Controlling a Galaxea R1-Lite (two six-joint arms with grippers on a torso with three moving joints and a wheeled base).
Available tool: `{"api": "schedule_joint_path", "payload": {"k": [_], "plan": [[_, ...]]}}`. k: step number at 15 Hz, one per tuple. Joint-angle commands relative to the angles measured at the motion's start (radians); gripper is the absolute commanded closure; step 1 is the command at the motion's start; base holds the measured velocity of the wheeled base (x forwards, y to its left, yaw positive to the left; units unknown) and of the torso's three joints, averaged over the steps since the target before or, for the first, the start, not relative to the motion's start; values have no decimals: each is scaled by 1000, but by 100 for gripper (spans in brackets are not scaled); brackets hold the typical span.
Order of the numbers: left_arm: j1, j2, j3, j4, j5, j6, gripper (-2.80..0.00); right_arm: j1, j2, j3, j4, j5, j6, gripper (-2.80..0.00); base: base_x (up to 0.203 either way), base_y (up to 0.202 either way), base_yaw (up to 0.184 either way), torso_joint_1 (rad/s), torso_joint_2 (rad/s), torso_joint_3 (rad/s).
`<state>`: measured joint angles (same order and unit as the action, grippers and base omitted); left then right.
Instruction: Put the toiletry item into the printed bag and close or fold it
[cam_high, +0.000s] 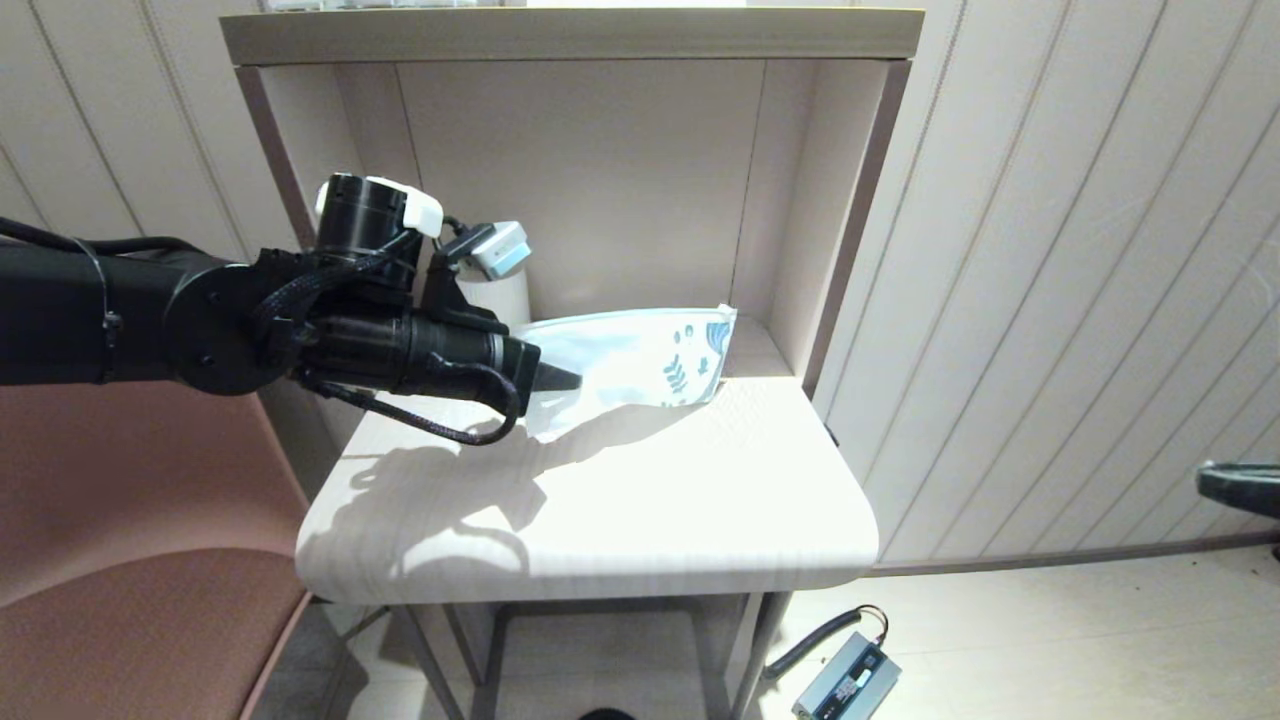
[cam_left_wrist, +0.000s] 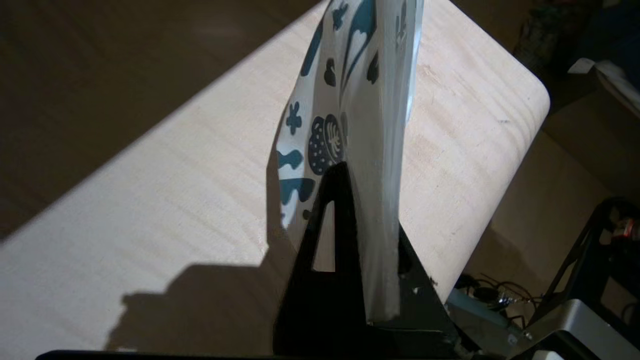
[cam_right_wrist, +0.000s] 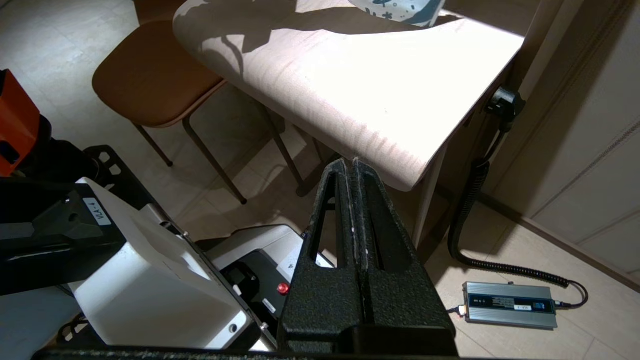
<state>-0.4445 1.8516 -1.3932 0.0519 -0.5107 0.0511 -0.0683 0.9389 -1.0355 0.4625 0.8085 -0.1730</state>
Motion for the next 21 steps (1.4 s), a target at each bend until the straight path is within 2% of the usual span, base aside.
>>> {"api": "schedule_joint_path", "payload": {"k": [1, 5, 11, 13, 15, 16, 19, 20, 21], "plan": [[0, 17, 5, -43, 26, -13, -280, 1, 1, 14, -4, 6, -3, 0, 0, 0, 0, 0, 0, 0], [0, 29, -4, -60, 60, -27, -280, 4, -2, 23, -4, 8, -5, 0, 0, 0, 0, 0, 0, 0], [24, -114, -1, -58, 73, -41, -280, 5, -17, 49, -8, 9, -10, 0, 0, 0, 0, 0, 0, 0], [29, -213, 34, -53, 78, -33, -280, 5, -22, 46, -8, 8, -8, 0, 0, 0, 0, 0, 0, 0], [26, -314, 124, -44, 81, 10, -280, 5, -41, 39, -8, 8, -6, 0, 0, 0, 0, 0, 0, 0], [16, -366, 160, -30, 81, 20, 0, 4, -47, 34, -8, 8, -4, 0, 0, 0, 0, 0, 0, 0], [0, -590, 247, 89, 99, 34, 0, -5, -73, 25, -7, 2, 1, 0, 0, 0, 0, 0, 0, 0], [-1, -670, 256, 149, 136, 36, 0, -9, -93, 25, -5, -6, 2, 0, 0, 0, 0, 0, 0, 0], [-2, -759, 262, 227, 203, 35, 0, -24, -124, 26, 0, -34, 8, 0, 0, 0, 0, 0, 0, 0]]}}
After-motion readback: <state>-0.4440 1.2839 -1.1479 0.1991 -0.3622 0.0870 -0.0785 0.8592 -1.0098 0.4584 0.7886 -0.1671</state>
